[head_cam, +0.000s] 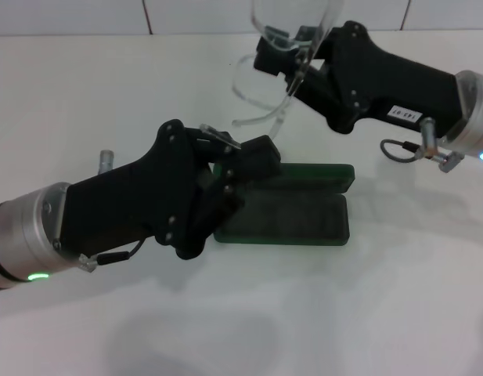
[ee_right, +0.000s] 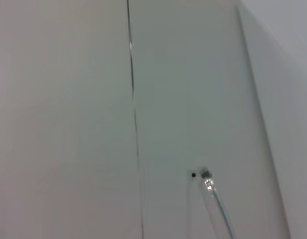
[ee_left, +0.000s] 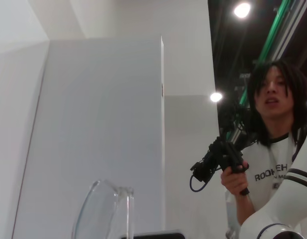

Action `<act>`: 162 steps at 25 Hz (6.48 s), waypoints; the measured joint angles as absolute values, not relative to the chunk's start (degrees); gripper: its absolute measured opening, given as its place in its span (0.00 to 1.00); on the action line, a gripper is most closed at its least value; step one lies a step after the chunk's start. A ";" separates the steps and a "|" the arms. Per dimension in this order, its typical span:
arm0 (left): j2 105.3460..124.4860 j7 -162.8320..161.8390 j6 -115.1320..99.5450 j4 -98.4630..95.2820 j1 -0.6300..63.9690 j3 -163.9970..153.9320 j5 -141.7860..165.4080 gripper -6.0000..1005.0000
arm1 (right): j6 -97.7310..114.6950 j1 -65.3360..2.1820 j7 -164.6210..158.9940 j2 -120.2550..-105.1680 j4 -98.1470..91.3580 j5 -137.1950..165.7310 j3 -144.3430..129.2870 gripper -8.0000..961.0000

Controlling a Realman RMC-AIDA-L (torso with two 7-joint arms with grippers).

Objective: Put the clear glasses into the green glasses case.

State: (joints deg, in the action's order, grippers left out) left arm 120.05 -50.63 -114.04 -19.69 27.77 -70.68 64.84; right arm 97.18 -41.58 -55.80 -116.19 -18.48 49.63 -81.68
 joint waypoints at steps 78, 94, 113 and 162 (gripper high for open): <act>119.97 -50.57 -113.46 -16.79 26.86 -70.93 60.73 0.06 | 91.75 -41.57 -56.10 -116.19 -19.87 46.74 -94.43 0.13; 119.97 -50.53 -113.46 -16.19 26.28 -70.93 60.78 0.06 | 91.75 -39.87 -55.29 -116.19 -19.95 43.47 -94.46 0.13; 119.97 -50.37 -112.85 -16.17 26.50 -70.61 60.72 0.06 | 91.41 -41.37 -55.28 -116.19 -20.06 43.78 -96.16 0.13; 108.55 -50.69 -114.74 -24.75 15.21 -70.50 64.16 0.06 | 102.35 -44.34 -125.45 -115.38 -81.41 119.49 -76.66 0.13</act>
